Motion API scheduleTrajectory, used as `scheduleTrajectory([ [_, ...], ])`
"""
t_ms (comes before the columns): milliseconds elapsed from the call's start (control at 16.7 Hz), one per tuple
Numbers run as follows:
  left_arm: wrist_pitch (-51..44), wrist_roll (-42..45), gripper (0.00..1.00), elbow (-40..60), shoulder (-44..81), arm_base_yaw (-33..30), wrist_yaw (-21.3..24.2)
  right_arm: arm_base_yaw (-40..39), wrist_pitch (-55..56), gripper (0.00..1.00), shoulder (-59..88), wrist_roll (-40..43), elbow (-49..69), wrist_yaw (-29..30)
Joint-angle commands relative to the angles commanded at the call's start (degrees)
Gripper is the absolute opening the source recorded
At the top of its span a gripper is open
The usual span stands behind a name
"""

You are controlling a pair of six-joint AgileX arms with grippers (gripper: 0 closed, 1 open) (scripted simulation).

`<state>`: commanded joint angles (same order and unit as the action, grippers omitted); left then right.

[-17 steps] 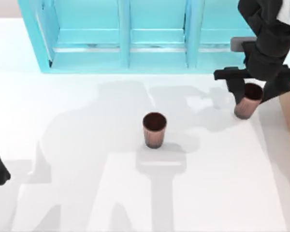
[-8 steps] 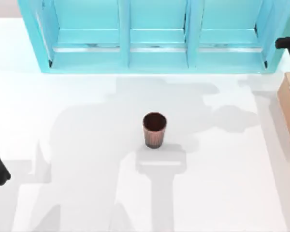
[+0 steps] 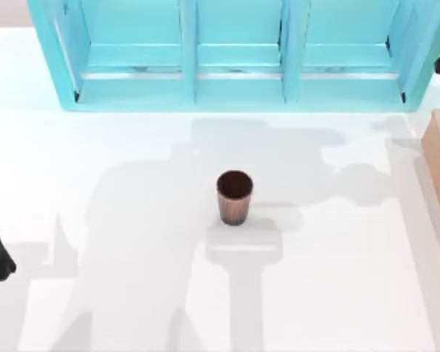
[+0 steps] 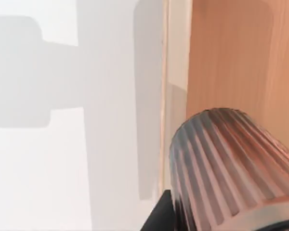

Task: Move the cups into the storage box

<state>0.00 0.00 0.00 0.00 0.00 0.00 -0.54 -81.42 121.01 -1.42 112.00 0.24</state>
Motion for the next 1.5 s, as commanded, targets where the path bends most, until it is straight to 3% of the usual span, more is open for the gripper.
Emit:
scheduleTrajectory([
  [840, 0.0, 0.0, 1.0, 0.0, 0.0, 0.0, 0.0, 22.6, 0.3, 0.0, -40.7, 23.1, -38.7, 1.5],
  [1200, 0.0, 0.0, 1.0, 0.0, 0.0, 0.0, 0.0, 23.2, 0.5, 0.0, -41.3, 23.7, -39.5, 1.6],
  [1500, 0.0, 0.0, 1.0, 0.0, 0.0, 0.0, 0.0, 23.3, 7.7, 0.0, -41.4, 23.8, -46.5, 1.6],
])
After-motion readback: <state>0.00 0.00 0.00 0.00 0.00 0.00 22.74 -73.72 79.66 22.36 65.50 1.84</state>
